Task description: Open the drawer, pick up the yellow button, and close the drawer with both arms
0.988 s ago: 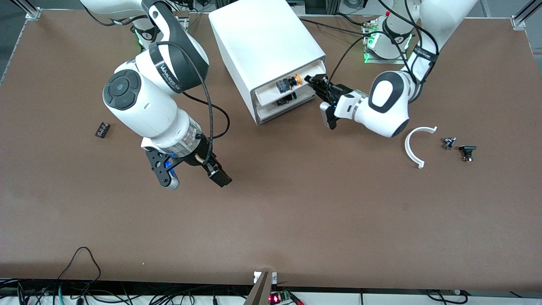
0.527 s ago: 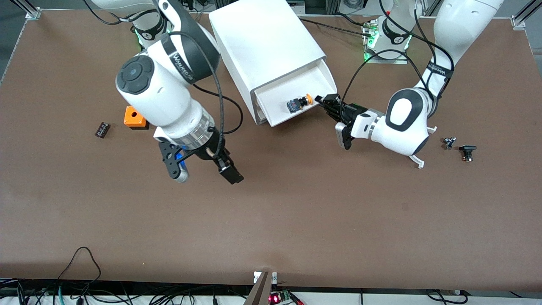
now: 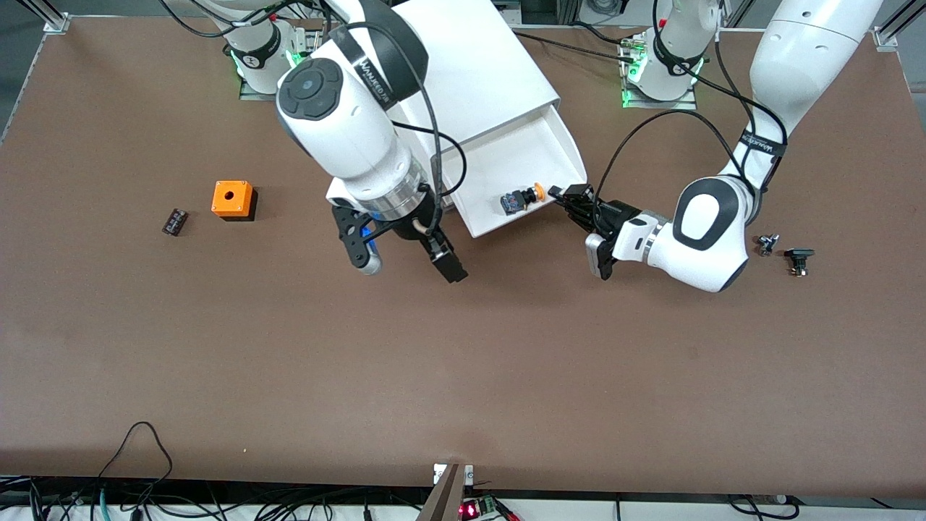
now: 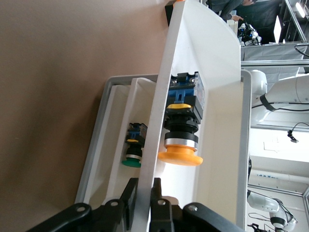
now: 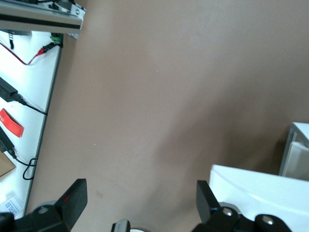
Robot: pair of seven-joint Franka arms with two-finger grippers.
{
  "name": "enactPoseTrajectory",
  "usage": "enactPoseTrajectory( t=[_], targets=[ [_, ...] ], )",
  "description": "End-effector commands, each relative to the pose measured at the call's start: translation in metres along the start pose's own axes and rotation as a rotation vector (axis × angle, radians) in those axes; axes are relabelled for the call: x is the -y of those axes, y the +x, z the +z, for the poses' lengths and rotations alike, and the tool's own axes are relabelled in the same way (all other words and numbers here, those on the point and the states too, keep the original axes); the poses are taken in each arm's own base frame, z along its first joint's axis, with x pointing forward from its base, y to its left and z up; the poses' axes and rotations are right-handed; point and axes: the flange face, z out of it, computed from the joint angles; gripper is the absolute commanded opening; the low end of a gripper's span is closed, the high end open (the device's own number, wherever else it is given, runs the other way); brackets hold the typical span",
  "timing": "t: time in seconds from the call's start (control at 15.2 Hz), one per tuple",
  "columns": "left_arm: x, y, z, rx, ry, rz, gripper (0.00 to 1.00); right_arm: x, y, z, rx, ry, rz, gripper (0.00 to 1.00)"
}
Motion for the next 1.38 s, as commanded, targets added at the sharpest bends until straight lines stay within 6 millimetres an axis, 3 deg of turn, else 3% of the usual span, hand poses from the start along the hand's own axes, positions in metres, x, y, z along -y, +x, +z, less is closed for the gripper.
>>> enactPoseTrajectory(
  t=[0.0, 0.07, 0.13, 0.4, 0.66, 0.92, 1.12, 1.32],
  targets=[
    [0.013, 0.001, -0.017, 0.009, 0.056, -0.021, 0.00, 0.001, -0.018, 0.015, 0.001, -0.003, 0.048, 1.00],
    [0.013, 0.001, -0.018, 0.008, 0.056, -0.015, 0.96, -0.002, -0.029, 0.018, 0.006, -0.008, 0.052, 1.00],
    [0.010, 0.001, -0.017, 0.011, 0.054, -0.016, 1.00, -0.004, -0.039, 0.022, 0.012, -0.006, 0.063, 1.00],
    [-0.007, 0.002, -0.026, 0.029, 0.043, -0.062, 1.00, -0.013, -0.071, 0.048, 0.027, -0.005, 0.081, 1.00],
    [-0.047, 0.008, -0.060, 0.083, 0.102, -0.192, 1.00, -0.032, -0.107, 0.077, 0.024, -0.065, 0.057, 1.00],
    [-0.094, 0.011, -0.105, 0.094, 0.249, -0.333, 1.00, -0.046, -0.125, 0.102, 0.019, -0.107, 0.059, 1.00],
    [-0.124, 0.011, -0.126, 0.080, 0.422, -0.392, 1.00, -0.053, -0.131, 0.112, 0.008, -0.132, 0.053, 1.00],
    [-0.145, 0.009, -0.133, 0.087, 0.638, -0.433, 1.00, -0.058, -0.134, 0.117, -0.010, -0.147, 0.037, 1.00]
  ],
)
